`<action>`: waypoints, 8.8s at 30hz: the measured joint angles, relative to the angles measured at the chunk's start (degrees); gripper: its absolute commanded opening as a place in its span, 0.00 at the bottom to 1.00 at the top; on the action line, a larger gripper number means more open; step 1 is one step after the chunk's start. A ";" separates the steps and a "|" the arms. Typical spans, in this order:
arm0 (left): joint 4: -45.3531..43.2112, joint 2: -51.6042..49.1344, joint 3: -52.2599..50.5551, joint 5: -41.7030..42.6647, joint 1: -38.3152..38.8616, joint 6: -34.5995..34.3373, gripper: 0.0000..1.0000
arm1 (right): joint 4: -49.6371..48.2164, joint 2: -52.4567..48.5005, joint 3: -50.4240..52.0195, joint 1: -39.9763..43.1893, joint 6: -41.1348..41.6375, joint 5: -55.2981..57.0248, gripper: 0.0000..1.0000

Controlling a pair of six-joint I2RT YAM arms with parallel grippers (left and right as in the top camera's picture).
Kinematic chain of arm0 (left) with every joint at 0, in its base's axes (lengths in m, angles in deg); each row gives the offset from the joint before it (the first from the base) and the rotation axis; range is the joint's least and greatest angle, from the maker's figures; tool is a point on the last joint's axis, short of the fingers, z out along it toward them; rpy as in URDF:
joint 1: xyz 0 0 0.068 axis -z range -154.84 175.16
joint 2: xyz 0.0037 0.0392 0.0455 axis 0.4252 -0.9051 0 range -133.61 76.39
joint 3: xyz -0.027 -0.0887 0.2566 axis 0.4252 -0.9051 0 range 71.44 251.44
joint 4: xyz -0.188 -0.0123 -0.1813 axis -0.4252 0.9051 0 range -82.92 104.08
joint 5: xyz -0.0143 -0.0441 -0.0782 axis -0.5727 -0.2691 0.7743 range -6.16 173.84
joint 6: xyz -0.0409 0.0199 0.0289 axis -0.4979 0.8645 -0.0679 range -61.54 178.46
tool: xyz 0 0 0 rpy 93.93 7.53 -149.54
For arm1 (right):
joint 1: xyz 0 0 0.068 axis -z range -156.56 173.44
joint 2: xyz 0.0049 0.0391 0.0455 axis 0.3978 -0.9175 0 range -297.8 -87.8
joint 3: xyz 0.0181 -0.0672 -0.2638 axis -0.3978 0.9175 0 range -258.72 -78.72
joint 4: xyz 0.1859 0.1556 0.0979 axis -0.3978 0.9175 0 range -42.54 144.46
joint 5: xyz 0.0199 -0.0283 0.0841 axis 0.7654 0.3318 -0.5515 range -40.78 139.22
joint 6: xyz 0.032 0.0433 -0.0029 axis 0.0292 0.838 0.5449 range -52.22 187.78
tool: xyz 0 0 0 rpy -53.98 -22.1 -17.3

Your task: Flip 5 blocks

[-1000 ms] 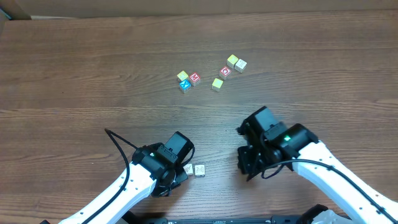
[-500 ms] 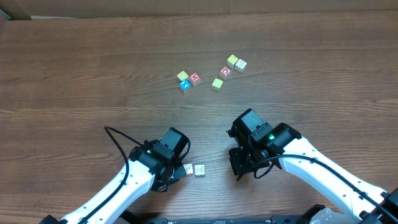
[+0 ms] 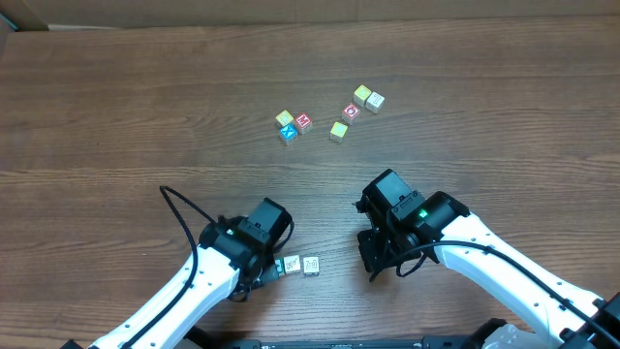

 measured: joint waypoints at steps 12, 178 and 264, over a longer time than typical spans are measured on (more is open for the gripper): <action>-1.42 -0.04 0.28 0.90 -7.67 5.20 0.04 | -7.02 -5.97 2.23 0.00 0.85 -0.46 0.04; -13.84 -15.93 0.92 12.72 -7.76 18.01 0.04 | -28.24 -13.25 3.39 -23.19 41.11 7.98 0.04; -13.14 -15.98 0.92 13.00 -7.74 19.06 0.04 | -25.05 -9.64 3.41 -17.44 22.43 18.23 0.04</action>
